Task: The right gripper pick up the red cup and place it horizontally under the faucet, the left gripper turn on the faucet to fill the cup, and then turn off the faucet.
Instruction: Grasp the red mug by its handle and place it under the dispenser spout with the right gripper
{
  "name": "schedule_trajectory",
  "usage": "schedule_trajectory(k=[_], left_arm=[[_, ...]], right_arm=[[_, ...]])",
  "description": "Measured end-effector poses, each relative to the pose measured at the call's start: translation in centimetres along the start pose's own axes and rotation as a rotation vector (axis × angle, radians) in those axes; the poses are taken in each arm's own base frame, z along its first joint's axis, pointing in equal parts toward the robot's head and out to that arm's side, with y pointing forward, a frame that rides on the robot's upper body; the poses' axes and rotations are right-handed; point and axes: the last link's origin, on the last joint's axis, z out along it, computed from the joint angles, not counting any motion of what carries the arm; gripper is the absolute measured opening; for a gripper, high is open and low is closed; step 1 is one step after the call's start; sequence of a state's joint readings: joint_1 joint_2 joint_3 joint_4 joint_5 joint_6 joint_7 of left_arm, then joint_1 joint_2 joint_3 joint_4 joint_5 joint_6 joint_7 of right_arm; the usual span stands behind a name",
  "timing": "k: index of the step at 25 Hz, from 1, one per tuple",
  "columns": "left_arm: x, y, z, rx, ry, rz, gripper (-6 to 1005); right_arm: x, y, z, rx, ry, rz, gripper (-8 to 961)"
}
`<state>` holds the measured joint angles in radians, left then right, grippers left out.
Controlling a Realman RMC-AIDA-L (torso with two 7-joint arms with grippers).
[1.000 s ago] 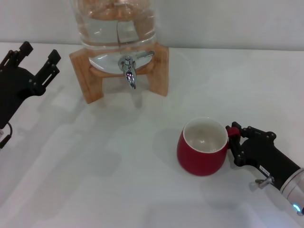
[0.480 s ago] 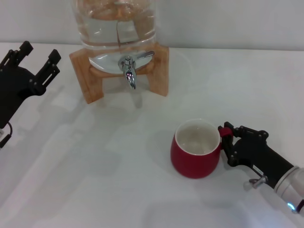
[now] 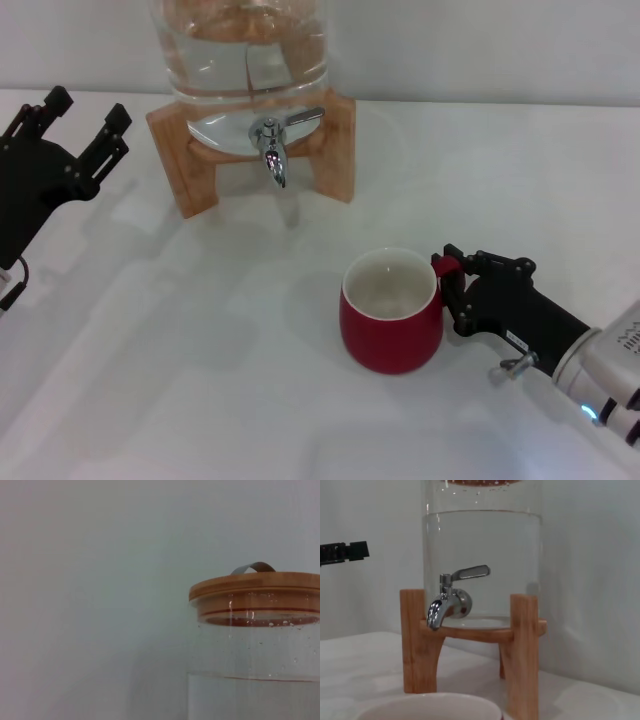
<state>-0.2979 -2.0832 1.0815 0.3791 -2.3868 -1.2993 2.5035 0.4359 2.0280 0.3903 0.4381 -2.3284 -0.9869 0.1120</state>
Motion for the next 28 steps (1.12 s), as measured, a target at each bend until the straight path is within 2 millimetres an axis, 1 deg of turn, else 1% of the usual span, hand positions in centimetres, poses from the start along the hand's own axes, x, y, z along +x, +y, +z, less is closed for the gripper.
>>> schedule_trajectory(k=[16, 28], left_arm=[[0.2, 0.0, 0.4, -0.005, 0.012, -0.003, 761], [0.4, 0.1, 0.7, -0.009, 0.017, -0.003, 762]], right_arm=[[-1.7, -0.2, 3.4, -0.046, 0.024, -0.036, 112], [-2.5, 0.1, 4.8, -0.07, 0.036, -0.044, 113]])
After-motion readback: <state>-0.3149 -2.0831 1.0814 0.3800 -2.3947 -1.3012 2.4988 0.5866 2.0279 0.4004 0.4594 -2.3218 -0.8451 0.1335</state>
